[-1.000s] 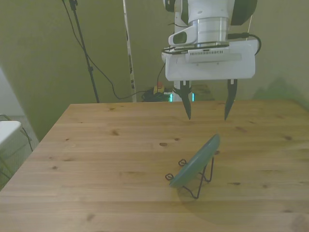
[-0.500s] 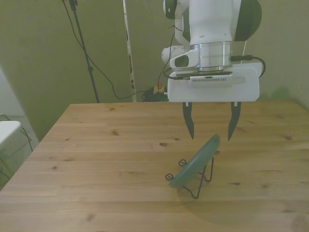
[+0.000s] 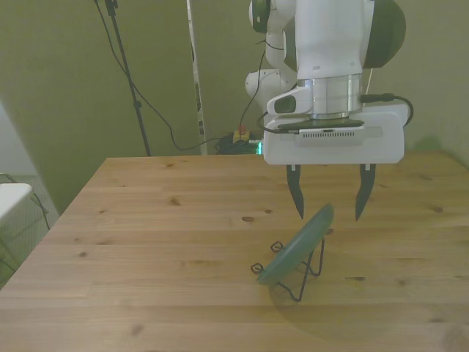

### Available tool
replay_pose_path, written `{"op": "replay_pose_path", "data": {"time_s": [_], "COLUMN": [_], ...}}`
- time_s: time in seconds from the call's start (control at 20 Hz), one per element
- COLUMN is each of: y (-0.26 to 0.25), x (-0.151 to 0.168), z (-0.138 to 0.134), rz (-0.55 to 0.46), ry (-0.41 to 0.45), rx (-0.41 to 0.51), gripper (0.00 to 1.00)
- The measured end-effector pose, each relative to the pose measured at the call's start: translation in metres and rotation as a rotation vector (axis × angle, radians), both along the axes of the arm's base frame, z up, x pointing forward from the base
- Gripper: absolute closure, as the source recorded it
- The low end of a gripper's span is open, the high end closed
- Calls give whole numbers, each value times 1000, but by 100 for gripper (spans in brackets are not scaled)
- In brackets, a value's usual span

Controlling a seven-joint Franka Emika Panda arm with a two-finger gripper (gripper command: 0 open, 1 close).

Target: Unload the plate

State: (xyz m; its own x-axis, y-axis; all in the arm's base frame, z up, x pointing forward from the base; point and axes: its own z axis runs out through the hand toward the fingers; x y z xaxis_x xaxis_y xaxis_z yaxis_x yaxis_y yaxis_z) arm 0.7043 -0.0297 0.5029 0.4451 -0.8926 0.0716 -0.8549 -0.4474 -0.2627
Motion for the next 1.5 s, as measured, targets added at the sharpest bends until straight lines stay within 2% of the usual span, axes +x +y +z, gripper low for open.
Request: {"op": "replay_pose_path", "data": {"time_s": [0.05, 0.45, 1.5], "y": [1, 4, 2], "x": [1, 1, 1], "z": [0, 9, 11], "rz": [2, 4, 9], "ry": [0, 2, -2], "rx": [0, 14, 15], "gripper": [100, 100, 100]}}
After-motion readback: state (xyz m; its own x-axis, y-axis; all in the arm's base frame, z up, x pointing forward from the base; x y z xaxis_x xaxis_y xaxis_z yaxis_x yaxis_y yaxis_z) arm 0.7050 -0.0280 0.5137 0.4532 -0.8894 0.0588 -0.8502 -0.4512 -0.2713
